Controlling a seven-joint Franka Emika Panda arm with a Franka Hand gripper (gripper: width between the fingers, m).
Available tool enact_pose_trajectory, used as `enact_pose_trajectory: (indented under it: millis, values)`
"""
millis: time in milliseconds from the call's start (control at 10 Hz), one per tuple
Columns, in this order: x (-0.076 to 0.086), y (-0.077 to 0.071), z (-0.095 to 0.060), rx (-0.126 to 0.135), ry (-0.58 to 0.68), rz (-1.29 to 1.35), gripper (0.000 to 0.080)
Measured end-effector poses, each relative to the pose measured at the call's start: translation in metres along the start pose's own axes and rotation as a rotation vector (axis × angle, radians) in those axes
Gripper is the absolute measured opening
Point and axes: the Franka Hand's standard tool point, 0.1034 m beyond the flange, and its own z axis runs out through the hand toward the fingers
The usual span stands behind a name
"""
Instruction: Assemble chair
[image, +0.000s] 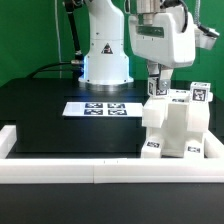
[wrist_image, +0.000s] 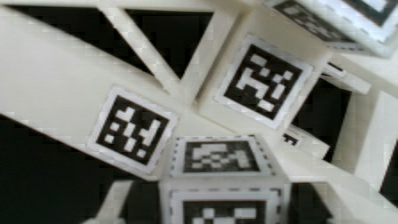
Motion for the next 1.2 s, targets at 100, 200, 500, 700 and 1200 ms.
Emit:
enact_pose_trajectory:
  millis: [100,200,500,700,1200]
  values:
    - [-0.0006,0.0,0.0001,0.0,-0.001,0.045,0.0288]
    - [-0.0007,0.0,0.0001,0.0,-0.001,0.039,0.0364]
    - [-0.003,0.0007,-0.0004,-0.013,-0.006,-0.046,0.062]
    - [-0.0034,0.0005,-0.0004,-0.012,-0.006,-0.228,0.0642]
    - [-0.0021,0.0007,0.0004,-0.011,-0.007,-0.695,0.0649]
